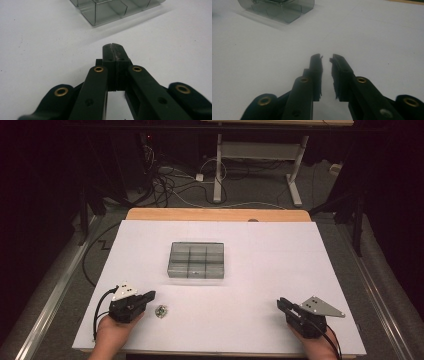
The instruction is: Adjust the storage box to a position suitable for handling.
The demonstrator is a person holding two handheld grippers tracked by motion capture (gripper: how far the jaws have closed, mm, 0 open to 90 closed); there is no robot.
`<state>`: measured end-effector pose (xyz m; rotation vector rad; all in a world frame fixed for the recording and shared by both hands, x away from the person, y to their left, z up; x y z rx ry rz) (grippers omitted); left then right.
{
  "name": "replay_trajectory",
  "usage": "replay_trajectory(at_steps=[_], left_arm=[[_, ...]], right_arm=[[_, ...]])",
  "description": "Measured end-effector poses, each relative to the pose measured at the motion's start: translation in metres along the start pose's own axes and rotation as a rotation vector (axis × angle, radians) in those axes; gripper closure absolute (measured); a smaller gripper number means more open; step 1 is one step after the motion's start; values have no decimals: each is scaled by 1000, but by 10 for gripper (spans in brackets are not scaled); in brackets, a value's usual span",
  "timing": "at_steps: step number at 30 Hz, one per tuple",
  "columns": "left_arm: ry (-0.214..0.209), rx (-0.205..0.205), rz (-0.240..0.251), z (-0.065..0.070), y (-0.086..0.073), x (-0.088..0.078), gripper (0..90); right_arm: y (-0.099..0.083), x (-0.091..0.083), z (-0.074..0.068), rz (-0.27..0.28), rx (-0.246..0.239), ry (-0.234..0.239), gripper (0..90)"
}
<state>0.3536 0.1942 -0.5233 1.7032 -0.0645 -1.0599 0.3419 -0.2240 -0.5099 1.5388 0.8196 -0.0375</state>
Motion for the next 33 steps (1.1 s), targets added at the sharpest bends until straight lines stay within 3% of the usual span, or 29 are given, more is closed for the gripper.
replay_trajectory(at_steps=[2,10,17,19,23,28,33], left_arm=[[-2,4,6,1,1,1,873],[-28,-4,14,2,3,5,874],[-56,-60,29,0,8,11,873],[-52,-75,51,-2,14,12,873],[-33,-64,44,-5,18,14,873],[-11,-63,52,-18,33,17,873],[20,-58,45,-37,53,30,874]], right_arm=[[1,-1,1,3,3,-4,900],[1,-1,0,0,-4,9,900],[2,-1,-5,8,-44,19,900],[3,-1,-5,8,-54,8,900],[3,-1,-5,5,-53,9,900],[6,-3,-6,8,-35,25,900],[6,-5,-6,10,-29,42,900]])
Point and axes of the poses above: each handheld gripper's, and its own axes: x roughly forward along the jaws, y roughly out of its top, z roughly to its right, the point moved 9 cm from there along x, roughly forward along the jaws, and after that the axes turned 11 degrees about x, right-handed, at the moved point
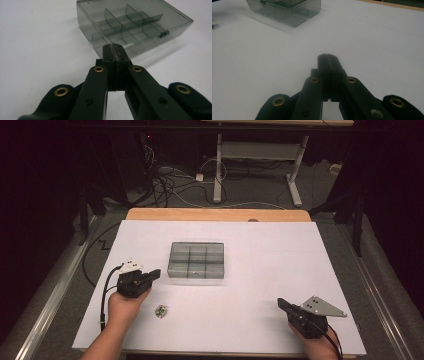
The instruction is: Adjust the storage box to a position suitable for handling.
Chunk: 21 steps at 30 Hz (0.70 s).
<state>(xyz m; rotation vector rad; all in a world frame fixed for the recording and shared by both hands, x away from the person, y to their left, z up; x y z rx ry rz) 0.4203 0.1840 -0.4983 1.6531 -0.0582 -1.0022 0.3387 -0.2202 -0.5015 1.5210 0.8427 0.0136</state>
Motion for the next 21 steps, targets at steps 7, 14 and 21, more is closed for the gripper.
replay_trajectory(at_steps=[7,14,21], left_arm=[[28,-14,-8,-17,13,17,874],[68,-67,-12,-44,23,41,874],[73,-59,-13,-58,41,59,875]], right_arm=[[-1,0,1,-2,-16,-9,900],[0,0,-1,1,-16,4,900],[-1,1,0,-2,-13,2,900]])
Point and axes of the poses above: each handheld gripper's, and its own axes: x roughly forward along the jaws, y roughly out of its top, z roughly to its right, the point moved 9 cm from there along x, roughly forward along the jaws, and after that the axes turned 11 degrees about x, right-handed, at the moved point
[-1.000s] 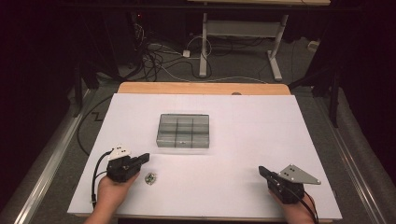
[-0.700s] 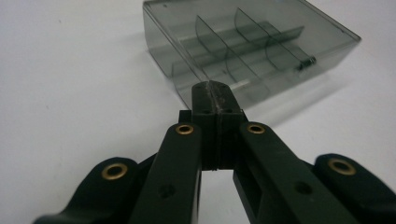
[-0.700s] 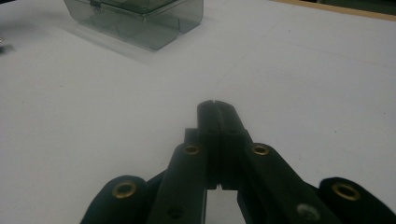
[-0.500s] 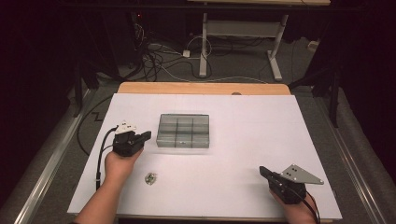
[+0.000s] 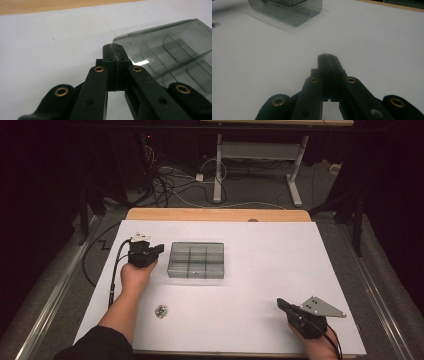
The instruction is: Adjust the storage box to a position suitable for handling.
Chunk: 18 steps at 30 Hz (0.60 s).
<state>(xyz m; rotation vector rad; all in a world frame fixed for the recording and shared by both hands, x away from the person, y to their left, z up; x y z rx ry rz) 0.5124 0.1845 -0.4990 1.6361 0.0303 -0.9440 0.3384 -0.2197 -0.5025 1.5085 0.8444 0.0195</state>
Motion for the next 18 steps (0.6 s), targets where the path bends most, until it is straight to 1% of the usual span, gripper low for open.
replay_trajectory(at_steps=[1,2,3,4,5,6,7,9,12,14,18], left_arm=[[-5,22,-13,-2,7,6,875],[-5,22,-13,-2,7,6,875],[-8,30,-17,-5,14,13,875],[-8,30,-17,-5,14,13,875],[-11,31,-19,-6,16,16,875],[-7,33,-17,-7,19,20,875],[-3,36,-31,-9,21,27,875],[-2,35,-31,-10,23,30,875],[8,21,-4,-13,26,35,874],[15,34,-17,-14,24,37,875],[10,33,-23,-14,23,40,875]], right_arm=[[0,0,0,0,3,-1,900],[0,0,0,0,3,-1,900],[0,-1,1,2,5,-1,900],[-1,-1,1,-2,13,-4,900],[-1,-1,2,3,5,-4,900],[-1,-2,2,3,11,-5,900],[-2,-3,3,1,11,-6,900],[-2,-3,3,1,13,-5,900],[-2,-3,4,2,18,-5,900],[-2,-4,1,0,15,1,900],[-2,-3,-3,-1,4,7,900]])
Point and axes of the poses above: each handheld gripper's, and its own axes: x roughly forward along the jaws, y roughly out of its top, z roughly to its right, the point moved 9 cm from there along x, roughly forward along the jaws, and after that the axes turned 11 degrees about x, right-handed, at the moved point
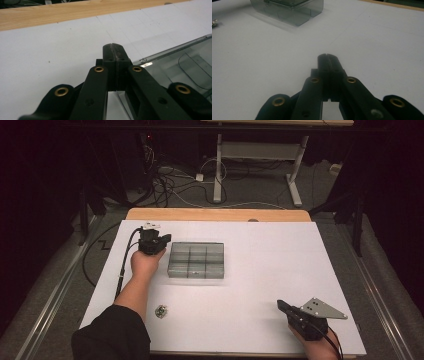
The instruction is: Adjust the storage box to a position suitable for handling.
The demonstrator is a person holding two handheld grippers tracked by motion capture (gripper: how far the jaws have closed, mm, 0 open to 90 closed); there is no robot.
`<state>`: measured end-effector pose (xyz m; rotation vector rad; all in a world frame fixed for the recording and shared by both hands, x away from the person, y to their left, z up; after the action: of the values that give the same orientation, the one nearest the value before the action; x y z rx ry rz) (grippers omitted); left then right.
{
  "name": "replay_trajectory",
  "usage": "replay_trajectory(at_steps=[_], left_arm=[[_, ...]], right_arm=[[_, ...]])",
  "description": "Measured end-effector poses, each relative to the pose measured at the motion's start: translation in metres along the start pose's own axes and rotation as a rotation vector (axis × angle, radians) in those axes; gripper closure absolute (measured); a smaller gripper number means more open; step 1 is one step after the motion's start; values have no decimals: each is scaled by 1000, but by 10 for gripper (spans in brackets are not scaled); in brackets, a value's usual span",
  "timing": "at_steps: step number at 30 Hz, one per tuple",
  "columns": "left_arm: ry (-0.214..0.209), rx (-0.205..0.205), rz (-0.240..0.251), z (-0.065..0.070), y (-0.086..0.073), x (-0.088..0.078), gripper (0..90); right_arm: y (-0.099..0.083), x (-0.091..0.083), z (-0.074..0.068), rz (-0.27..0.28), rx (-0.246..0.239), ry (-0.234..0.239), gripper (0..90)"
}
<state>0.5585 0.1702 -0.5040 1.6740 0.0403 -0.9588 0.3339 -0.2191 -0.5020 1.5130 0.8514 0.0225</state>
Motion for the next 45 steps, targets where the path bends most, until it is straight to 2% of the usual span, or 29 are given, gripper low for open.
replay_trajectory(at_steps=[3,9,12,19,21,23,26,32,39,42,43,45], left_arm=[[5,18,-19,1,-2,2,874],[1,-12,-22,-2,-5,6,874],[4,-7,-6,-1,-3,7,874],[1,-4,-13,1,-3,11,875],[-3,10,-12,3,-2,12,874],[-2,10,-12,3,-1,12,874],[-8,-11,-21,3,-3,13,874],[6,4,-37,4,-5,15,874],[-8,-3,-45,6,-6,13,875],[-15,20,-54,11,-7,10,875],[-24,39,-58,18,-8,8,875],[-30,46,-58,22,-10,6,875]], right_arm=[[0,1,0,-2,1,0,900],[0,1,0,-4,4,-2,900],[0,1,1,-4,1,-2,900],[-1,0,1,-4,4,-4,900],[-1,1,1,-5,2,-3,900],[-1,1,1,-5,0,-3,900],[-1,1,1,-6,-1,-3,900],[-1,1,1,-9,-2,-4,900],[-2,2,1,-14,-2,-5,900],[-2,2,1,-16,1,-7,900],[-2,2,2,-16,-1,-7,900],[-2,2,1,-17,-2,-8,900]])
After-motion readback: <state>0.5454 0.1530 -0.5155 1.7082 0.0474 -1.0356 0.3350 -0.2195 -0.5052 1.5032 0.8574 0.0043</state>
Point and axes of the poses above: each handheld gripper's, and its own axes: x roughly forward along the jaws, y roughly out of its top, z roughly to its right, the point moved 9 cm from there along x, roughly forward along the jaws, and after that the axes turned 11 degrees about x, right-handed, at the moved point
